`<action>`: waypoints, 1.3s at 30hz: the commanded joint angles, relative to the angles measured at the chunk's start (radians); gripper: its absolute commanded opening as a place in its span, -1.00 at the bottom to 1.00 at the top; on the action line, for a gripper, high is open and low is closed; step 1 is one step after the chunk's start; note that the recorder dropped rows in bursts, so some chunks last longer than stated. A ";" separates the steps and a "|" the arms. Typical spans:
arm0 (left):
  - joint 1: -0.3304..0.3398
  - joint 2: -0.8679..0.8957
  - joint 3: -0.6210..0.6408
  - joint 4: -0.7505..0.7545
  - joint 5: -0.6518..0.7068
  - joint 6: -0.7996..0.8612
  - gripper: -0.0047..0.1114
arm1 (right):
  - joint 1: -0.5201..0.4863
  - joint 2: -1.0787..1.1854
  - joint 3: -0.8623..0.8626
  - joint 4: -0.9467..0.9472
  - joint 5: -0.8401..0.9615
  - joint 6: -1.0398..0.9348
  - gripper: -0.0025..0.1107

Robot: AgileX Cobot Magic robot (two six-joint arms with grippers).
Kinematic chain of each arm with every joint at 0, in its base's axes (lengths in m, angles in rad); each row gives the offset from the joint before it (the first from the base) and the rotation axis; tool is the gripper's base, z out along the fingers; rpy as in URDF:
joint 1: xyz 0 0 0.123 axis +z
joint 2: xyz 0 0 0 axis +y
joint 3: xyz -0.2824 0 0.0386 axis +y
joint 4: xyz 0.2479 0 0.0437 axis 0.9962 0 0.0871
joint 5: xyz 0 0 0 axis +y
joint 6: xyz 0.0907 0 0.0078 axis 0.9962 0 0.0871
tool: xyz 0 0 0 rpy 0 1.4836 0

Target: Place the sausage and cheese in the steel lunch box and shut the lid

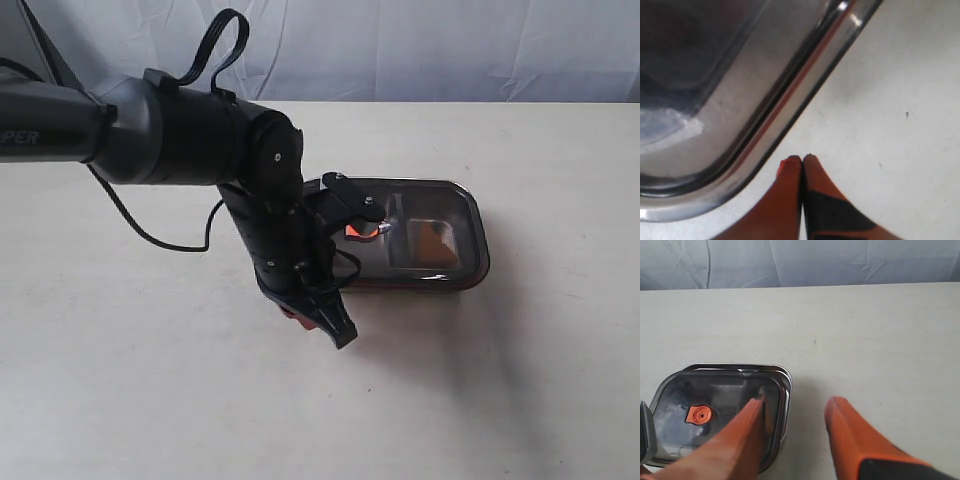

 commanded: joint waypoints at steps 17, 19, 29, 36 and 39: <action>0.000 0.048 -0.131 0.019 -0.017 -0.003 -0.92 | -0.005 -0.006 -0.002 -0.014 -0.021 -0.002 -0.24; 0.000 0.048 -0.141 0.028 -0.020 -0.003 -0.92 | -0.005 -0.006 -0.002 -0.014 -0.021 -0.002 -0.24; 0.000 0.048 -0.150 0.052 -0.038 -0.003 -0.92 | -0.005 -0.006 -0.002 -0.014 -0.021 -0.002 -0.24; 0.000 0.074 -0.150 0.045 -0.033 -0.003 -0.92 | -0.005 -0.006 -0.002 -0.014 0.003 -0.002 -0.24; 0.000 0.076 -0.150 0.045 -0.031 -0.003 -0.92 | -0.005 -0.006 -0.002 -0.014 0.003 -0.002 -0.24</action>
